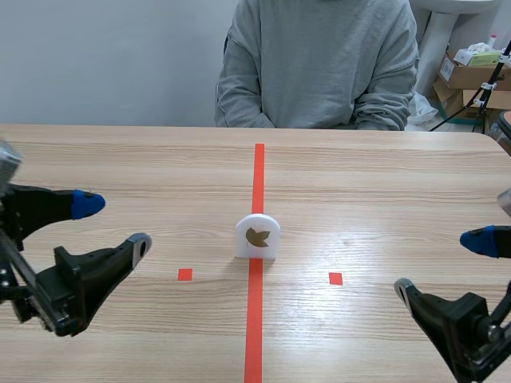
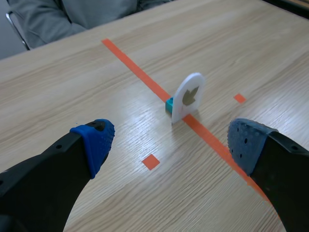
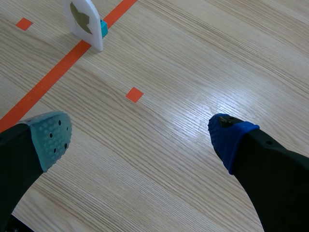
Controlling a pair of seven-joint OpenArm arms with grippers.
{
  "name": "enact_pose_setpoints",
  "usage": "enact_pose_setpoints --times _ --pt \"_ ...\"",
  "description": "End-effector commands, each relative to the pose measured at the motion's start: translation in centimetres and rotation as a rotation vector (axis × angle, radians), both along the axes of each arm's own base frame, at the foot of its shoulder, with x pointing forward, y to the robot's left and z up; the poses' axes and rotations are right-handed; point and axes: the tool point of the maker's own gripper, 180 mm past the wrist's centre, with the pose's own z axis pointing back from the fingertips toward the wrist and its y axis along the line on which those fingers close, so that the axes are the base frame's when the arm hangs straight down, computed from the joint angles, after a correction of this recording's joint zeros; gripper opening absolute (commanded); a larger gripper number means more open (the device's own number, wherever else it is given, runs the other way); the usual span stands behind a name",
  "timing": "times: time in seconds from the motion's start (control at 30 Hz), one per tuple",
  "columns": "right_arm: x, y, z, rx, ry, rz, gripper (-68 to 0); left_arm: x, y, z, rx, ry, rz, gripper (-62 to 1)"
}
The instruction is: Do the leaf sorting experiment
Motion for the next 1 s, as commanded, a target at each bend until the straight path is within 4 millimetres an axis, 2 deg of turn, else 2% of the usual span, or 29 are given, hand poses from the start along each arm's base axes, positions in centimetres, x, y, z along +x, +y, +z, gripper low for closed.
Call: enact_pose_setpoints --times 0.0,0.17,0.33,0.67,0.97 --pt "0.5 0.1 0.9 0.004 -0.032 0.004 -9.7 1.0 -0.5 0.0 0.001 -0.017 -0.026 -10.3" --pt "0.5 0.1 0.9 0.004 -0.032 0.004 -9.7 3.5 -1.7 -3.0 0.006 0.028 -0.078 -10.3" --pt "0.5 0.1 0.9 0.004 -0.032 0.004 -9.7 5.7 -4.0 -5.5 0.063 0.051 -0.166 -10.3" --pt "0.5 0.1 0.9 0.004 -0.033 0.004 -9.7 9.2 -9.3 -8.8 0.121 0.096 -0.270 -10.3" --pt "0.5 0.1 0.9 0.004 -0.033 0.004 -9.7 10.3 -12.9 -10.1 0.165 0.108 -0.321 -10.3"
